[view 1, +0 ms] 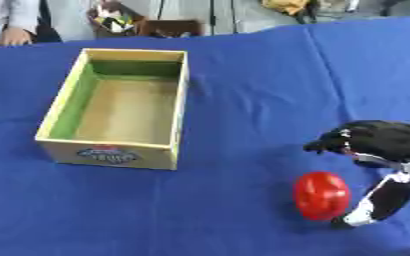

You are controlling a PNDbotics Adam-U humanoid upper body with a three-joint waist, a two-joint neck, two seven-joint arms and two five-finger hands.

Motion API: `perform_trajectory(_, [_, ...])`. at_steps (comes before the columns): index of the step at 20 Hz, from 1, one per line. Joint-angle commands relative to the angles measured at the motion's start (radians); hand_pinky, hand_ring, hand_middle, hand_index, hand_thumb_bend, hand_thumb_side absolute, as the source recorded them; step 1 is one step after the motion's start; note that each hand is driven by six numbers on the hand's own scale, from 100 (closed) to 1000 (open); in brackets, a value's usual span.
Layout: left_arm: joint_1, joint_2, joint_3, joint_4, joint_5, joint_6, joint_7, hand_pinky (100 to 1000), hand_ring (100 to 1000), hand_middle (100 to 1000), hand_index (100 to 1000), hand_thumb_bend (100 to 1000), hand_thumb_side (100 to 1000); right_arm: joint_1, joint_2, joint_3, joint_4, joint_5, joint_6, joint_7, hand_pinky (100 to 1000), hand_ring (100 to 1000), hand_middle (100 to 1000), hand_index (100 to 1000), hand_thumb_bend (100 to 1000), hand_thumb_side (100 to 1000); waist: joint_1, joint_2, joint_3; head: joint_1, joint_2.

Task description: Pick up objects on the table and place them in the box.

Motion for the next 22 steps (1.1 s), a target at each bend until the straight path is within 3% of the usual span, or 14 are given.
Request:
perform_trajectory(1, [-0.012,0.006,-0.002,-0.019,0.001,0.000,-0.001,109,321,392,653,100,739,-0.005,-0.013,-0.007,-0.016,-0.008,0.001,0.002,867,837,757,957,697,691,-0.004,-0.018,0.000,-0.001,-0.012])
perform_trajectory(8, [-0.012,0.006,-0.003,-0.019,0.001,0.000,-0.001,110,321,392,653,100,740,-0.004,-0.009,-0.006,-0.016,-0.008,0.001,0.000,864,833,749,949,689,692,-0.005,-0.018,-0.001,-0.002,-0.013])
perform_trajectory(15, [-0.012,0.005,-0.005,-0.019,0.003,0.001,-0.003,109,321,392,652,100,739,-0.010,0.019,0.012,-0.016,0.020,0.006,-0.005,835,805,713,933,582,707,-0.004,-0.017,0.001,-0.006,-0.012])
perform_trajectory(22, [-0.011,0.004,-0.005,-0.019,0.004,0.001,-0.005,109,322,393,652,100,740,-0.010,0.041,0.033,-0.016,0.071,0.021,-0.003,807,788,698,923,572,693,-0.003,-0.014,0.002,-0.009,-0.010])
